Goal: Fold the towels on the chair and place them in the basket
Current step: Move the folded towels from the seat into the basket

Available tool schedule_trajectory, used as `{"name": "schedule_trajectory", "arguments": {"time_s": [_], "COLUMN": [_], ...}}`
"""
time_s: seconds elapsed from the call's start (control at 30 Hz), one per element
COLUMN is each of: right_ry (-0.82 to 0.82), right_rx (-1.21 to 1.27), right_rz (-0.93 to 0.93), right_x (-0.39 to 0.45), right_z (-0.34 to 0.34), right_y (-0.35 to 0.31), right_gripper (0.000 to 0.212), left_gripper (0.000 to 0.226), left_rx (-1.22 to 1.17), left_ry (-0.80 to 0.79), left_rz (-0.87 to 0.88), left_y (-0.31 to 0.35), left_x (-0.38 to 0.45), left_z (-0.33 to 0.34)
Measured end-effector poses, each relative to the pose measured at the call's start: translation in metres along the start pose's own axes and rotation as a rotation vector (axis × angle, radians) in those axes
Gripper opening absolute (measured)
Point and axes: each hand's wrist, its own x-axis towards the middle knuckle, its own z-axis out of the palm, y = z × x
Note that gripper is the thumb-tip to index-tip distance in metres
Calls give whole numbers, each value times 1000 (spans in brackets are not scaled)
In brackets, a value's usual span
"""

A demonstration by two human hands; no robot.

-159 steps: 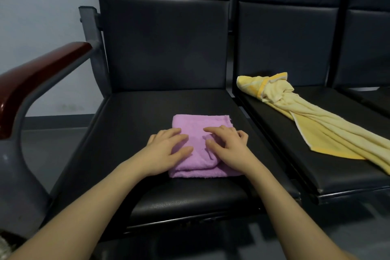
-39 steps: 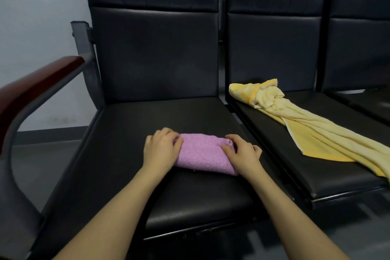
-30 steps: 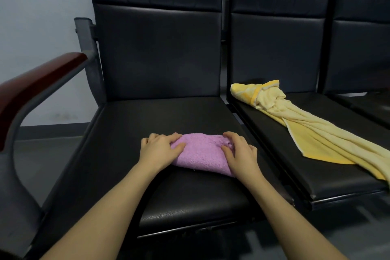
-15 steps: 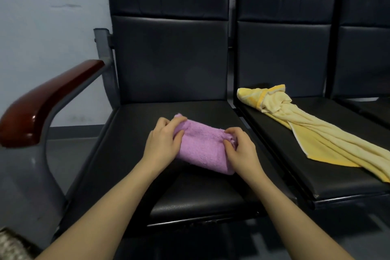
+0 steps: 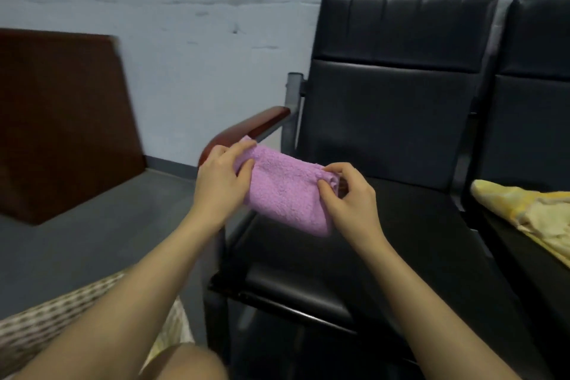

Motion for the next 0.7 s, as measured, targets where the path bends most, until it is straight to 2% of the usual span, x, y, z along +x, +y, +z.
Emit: {"name": "schedule_trajectory", "arguments": {"time_s": [0.3, 0.4, 0.5, 0.7], "right_ry": [-319, -469, -613, -886], "right_rx": [124, 178, 211, 270], "right_rz": [-130, -174, -168, -4], "right_x": [-14, -37, -71, -140], "right_z": [154, 202, 249, 324], "right_y": [-47, -57, -56, -47], "right_gripper": [15, 15, 17, 29], "left_gripper": [33, 32, 40, 31], "left_rx": [246, 315, 373, 474], "left_ry": [83, 43, -56, -191], "left_rz": [-237, -321, -411, -575], "left_y": [-135, -182, -224, -293], "left_x": [-42, -77, -118, -182], "left_z": [-96, -122, -142, -162]}}
